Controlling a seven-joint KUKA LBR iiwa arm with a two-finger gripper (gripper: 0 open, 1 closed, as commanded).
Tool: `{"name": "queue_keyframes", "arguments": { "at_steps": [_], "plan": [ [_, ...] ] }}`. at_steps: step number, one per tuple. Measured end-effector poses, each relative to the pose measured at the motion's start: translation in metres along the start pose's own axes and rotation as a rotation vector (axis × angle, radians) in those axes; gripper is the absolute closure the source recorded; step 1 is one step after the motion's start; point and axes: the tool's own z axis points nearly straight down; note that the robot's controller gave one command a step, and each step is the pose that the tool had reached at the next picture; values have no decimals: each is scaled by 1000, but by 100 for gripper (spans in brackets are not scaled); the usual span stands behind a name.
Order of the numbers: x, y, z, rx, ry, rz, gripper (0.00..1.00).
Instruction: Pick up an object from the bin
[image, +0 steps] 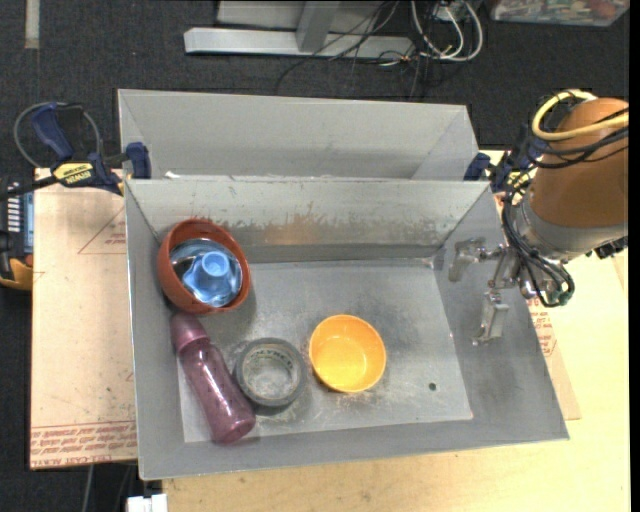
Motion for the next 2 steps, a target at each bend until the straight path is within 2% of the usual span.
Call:
{"name": "queue_keyframes", "arguments": {
  "at_steps": [1,2],
  "plan": [
    [0,0,0,0,0,0,0],
    [-20,5,-37,0,-7,14,0]
  ]
}}
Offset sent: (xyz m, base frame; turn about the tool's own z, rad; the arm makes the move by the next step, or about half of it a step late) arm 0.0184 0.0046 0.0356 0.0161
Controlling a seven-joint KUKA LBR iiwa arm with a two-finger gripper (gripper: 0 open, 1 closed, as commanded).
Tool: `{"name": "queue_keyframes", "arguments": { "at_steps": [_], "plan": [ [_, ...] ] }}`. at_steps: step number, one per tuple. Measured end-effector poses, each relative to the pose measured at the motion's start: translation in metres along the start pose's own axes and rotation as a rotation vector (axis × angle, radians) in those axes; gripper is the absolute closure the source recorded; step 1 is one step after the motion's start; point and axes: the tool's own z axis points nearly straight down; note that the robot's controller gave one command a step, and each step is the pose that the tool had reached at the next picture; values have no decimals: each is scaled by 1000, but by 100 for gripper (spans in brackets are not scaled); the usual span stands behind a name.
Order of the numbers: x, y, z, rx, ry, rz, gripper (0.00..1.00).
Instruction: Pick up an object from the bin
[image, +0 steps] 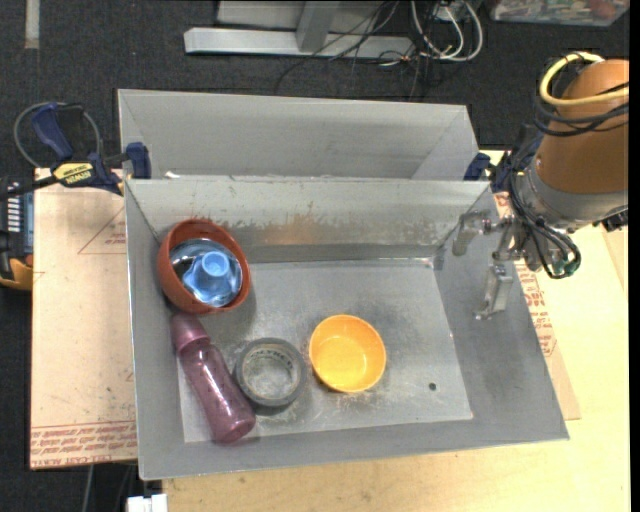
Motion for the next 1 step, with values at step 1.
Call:
{"name": "queue_keyframes", "arguments": {
  "at_steps": [1],
  "plan": [
    [28,1,-4,-2,11,-13,0]
  ]
}}
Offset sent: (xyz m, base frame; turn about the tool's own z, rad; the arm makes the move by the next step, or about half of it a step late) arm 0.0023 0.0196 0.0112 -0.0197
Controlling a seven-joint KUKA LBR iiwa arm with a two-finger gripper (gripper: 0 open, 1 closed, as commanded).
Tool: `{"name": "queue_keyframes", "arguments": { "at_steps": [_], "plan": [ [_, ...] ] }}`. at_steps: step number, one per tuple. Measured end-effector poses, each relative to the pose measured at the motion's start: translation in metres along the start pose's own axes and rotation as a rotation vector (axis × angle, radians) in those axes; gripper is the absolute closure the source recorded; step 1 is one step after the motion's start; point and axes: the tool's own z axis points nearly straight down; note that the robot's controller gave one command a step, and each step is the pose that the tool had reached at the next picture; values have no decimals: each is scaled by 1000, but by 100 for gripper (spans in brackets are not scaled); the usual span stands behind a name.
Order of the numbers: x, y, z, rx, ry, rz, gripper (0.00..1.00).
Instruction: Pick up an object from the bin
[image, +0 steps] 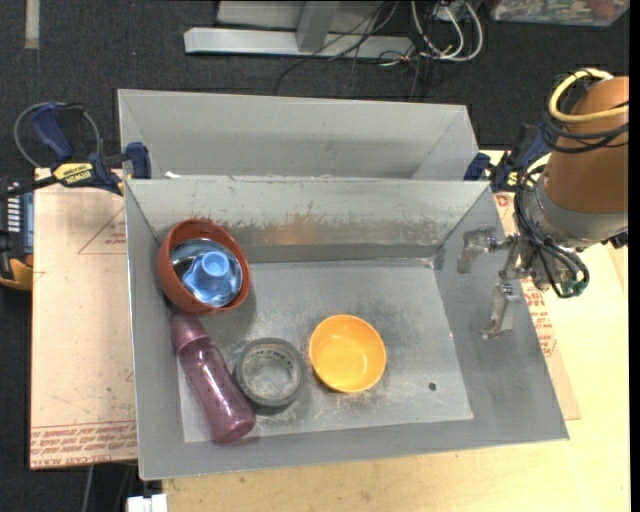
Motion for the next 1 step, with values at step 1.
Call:
{"name": "queue_keyframes", "arguments": {
  "at_steps": [1],
  "plan": [
    [-31,19,-7,0,-8,-9,0]
  ]
}}
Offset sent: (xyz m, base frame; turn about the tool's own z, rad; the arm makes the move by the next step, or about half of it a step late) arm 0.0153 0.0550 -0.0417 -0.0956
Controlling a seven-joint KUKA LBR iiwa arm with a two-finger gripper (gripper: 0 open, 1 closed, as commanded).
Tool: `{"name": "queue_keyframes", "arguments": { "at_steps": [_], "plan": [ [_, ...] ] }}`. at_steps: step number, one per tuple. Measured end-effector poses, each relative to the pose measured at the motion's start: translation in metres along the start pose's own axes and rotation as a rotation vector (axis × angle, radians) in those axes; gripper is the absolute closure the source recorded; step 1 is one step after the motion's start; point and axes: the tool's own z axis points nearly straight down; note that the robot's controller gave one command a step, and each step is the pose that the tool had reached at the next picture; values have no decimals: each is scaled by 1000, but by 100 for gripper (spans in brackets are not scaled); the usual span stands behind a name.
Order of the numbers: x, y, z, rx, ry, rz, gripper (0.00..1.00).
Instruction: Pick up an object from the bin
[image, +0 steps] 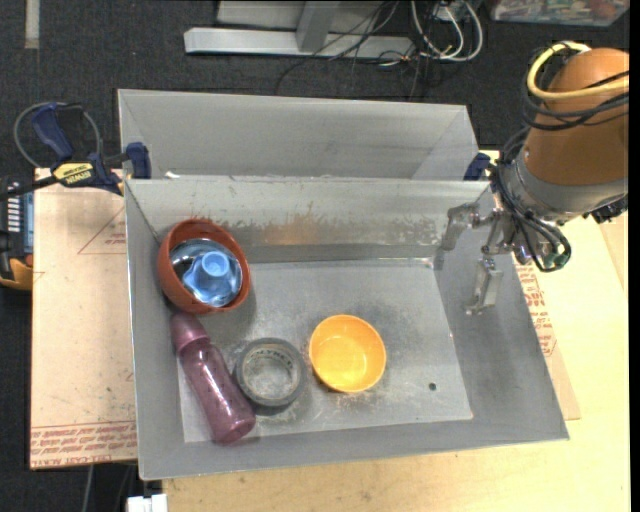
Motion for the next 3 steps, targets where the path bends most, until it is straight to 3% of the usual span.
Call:
{"name": "queue_keyframes", "arguments": {
  "at_steps": [1,2,3],
  "plan": [
    [16,38,51,-2,11,-88,0],
    [5,64,47,1,-8,-106,0],
    [27,48,48,0,5,-53,0]
  ]
}}
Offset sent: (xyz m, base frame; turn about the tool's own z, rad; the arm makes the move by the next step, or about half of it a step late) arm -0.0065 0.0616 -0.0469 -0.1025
